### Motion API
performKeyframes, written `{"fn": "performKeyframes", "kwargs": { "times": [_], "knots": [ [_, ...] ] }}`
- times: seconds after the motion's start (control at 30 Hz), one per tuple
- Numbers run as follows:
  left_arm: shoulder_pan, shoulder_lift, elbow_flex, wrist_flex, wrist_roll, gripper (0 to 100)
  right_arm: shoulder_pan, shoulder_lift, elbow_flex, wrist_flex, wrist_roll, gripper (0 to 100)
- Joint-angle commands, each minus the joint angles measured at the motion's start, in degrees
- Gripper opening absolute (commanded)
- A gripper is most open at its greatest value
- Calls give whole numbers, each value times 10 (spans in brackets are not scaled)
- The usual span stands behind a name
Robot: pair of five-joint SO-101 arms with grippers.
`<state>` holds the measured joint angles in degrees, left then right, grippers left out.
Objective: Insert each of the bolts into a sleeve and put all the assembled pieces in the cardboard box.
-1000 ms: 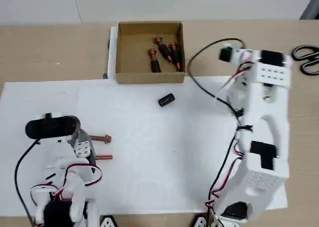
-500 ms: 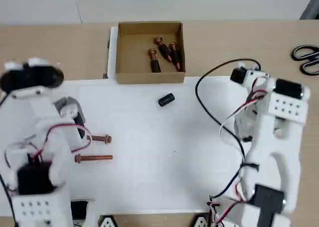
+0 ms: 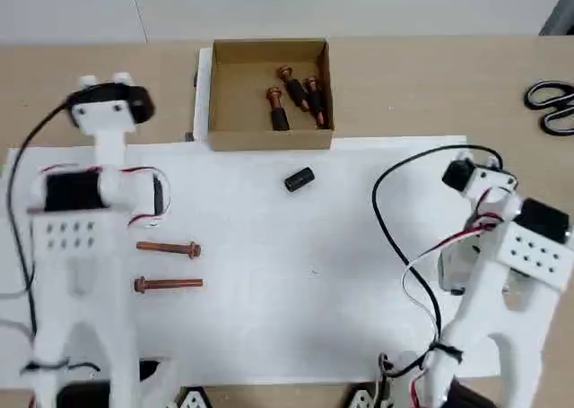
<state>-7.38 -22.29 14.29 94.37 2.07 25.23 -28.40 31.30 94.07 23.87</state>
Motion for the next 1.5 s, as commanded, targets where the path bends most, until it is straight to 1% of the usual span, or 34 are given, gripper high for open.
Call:
{"fn": "performKeyframes", "kwargs": {
  "times": [0.0,0.1,0.17,0.37,0.57,0.7,0.83,1.07,1.37,1.47],
  "knots": [
    [3,36,-34,31,-116,6,19,-47,3,-7,9,9],
    [3,41,-38,33,-183,6,22,-70,3,-2,9,9],
    [8,44,-38,33,-241,6,22,-80,4,0,9,8],
    [47,41,-35,59,-475,6,22,-95,4,0,9,7],
    [53,46,-22,61,-669,6,22,-112,4,7,9,6],
    [52,46,13,61,-760,6,22,-129,4,15,8,6],
    [55,46,54,60,-806,6,22,-137,4,16,8,6],
    [53,46,100,60,-844,6,22,-143,4,19,9,4],
    [55,47,119,9,-847,11,22,-143,4,25,9,4],
    [56,47,133,-6,-851,58,22,-143,4,27,9,4]
  ]
}}
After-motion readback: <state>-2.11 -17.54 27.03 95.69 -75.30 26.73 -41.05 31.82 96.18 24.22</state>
